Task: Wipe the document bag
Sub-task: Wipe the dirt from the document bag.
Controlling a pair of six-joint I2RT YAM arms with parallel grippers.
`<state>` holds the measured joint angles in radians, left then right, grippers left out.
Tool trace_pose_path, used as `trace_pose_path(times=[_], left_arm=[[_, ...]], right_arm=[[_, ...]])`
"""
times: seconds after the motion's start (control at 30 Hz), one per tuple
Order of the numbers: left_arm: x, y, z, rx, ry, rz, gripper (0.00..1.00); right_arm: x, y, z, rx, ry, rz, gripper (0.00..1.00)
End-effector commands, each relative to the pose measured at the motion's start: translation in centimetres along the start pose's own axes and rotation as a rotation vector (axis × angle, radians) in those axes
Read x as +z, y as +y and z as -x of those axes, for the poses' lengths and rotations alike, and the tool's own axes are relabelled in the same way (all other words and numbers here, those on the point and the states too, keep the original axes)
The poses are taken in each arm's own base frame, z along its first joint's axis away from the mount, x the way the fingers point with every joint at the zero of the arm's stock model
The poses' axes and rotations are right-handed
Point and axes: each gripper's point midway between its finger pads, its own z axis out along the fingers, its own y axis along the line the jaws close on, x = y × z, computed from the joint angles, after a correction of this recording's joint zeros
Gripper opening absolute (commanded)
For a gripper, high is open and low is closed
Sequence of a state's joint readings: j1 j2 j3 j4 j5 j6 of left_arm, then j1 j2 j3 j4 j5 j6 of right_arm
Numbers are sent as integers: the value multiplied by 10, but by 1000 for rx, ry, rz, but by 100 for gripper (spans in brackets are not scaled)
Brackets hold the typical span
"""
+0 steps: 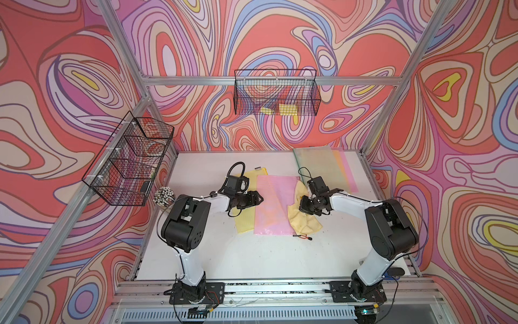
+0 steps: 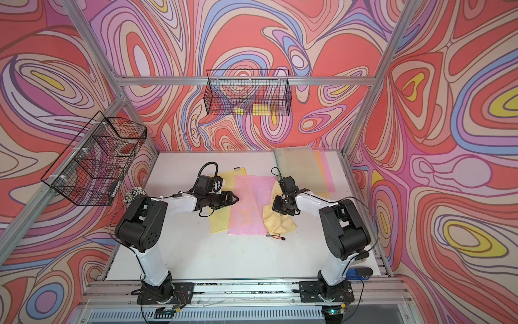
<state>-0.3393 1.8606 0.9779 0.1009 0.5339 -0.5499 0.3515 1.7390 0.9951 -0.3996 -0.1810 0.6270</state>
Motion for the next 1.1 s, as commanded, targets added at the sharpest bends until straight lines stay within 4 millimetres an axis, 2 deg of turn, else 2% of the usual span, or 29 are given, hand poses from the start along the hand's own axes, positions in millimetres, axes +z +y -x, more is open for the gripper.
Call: trace_pose_path(times=[0.0,0.5,0.73,0.77,0.97,1.07], left_arm=[[10,10,-17,-21,53,-13,71],[15,-3,-24,-46,84,-121,64],[9,-24,-23,-46,72,-236,62],[8,-26,-21,-44,69,-242,62],[-3,-50,-17,-21,55,-356,63],[-4,-56,-17,-29,49,-396,63]], right_arm=[[7,-2,-9,-4,26,-7,0],[10,1,-11,-9,37,0,0],[9,7,-10,-18,32,12,0],[16,3,-14,-15,53,-2,0],[22,3,-17,-18,68,-7,0],[23,5,-18,-23,71,-5,0]])
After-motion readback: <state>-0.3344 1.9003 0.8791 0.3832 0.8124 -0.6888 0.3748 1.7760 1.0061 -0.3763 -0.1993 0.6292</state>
